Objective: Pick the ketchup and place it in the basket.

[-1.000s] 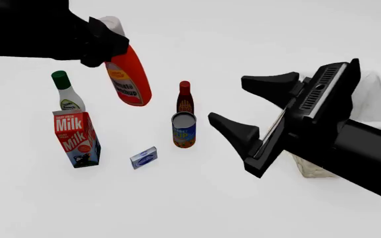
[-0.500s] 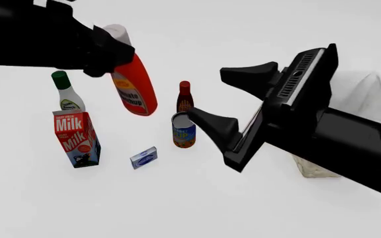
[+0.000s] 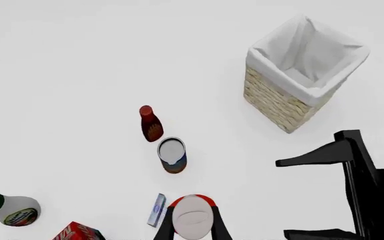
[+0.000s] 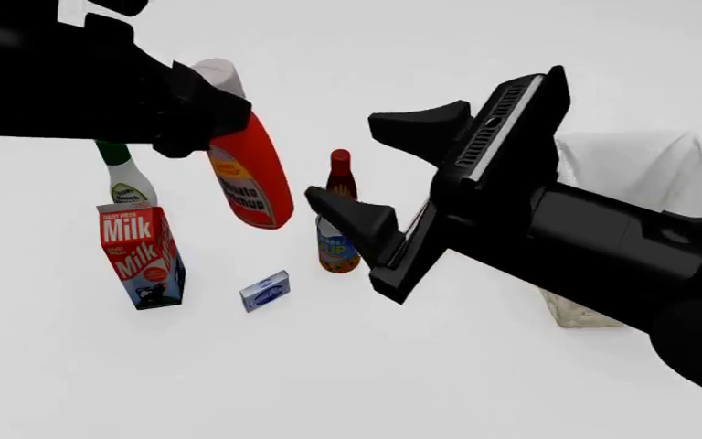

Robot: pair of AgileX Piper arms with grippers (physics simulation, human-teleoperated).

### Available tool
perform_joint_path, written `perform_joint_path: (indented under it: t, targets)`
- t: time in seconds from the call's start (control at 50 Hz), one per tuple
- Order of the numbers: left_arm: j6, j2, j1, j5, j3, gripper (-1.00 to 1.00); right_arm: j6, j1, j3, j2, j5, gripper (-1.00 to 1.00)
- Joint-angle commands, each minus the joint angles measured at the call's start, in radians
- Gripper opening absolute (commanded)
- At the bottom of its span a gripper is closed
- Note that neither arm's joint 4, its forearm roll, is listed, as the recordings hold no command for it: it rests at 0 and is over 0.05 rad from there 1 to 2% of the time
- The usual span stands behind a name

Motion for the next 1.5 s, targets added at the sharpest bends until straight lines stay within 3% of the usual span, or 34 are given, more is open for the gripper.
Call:
perform_joint_path:
  t: [0.02,0.42,0.74,1.5]
  targets:
    - [0.0,-0.017,-0.017,0.016,-0.002,-1.0,-0.003,0.009,-0.008,0.042,-0.036,1.0]
    - [-0.003,-0.024,-0.025,0.03,0.0,-1.0,0.037,0.047,0.021,0.077,-0.134,1.0]
    - [-0.011,-0.018,-0.037,0.028,0.002,-1.0,0.06,0.021,0.01,0.151,-0.213,1.0]
    - [-0.022,-0.025,-0.047,0.057,-0.018,-1.0,0.103,0.061,-0.005,0.247,-0.288,1.0]
